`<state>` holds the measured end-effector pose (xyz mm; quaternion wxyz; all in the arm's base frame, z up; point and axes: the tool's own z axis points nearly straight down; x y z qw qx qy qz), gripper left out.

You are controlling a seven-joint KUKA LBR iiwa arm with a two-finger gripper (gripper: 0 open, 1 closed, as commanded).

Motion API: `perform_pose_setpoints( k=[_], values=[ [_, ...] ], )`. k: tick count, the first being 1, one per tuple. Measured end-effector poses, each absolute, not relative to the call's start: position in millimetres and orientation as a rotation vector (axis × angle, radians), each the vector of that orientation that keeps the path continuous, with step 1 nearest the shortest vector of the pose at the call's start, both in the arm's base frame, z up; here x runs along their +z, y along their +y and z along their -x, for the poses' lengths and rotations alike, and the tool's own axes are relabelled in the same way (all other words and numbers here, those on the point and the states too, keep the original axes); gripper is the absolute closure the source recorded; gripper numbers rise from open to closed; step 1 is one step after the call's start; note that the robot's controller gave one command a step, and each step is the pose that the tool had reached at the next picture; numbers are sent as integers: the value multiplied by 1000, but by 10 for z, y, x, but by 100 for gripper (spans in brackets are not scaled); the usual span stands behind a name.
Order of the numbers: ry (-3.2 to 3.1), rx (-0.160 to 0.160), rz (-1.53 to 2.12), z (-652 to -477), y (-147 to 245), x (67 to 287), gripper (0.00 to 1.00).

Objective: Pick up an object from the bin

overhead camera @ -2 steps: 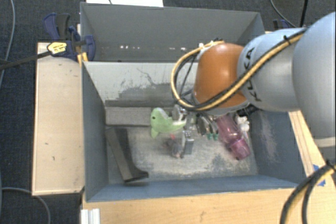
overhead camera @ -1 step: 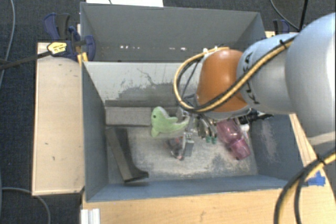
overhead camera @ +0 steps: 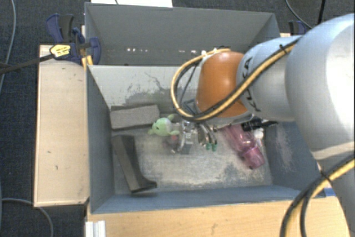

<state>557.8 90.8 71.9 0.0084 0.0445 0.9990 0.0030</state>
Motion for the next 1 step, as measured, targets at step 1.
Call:
perform_pose_setpoints(
  k=[1],
  values=[
    [3122, 9, -138, -5578, 908, 719, 100]
  ],
)
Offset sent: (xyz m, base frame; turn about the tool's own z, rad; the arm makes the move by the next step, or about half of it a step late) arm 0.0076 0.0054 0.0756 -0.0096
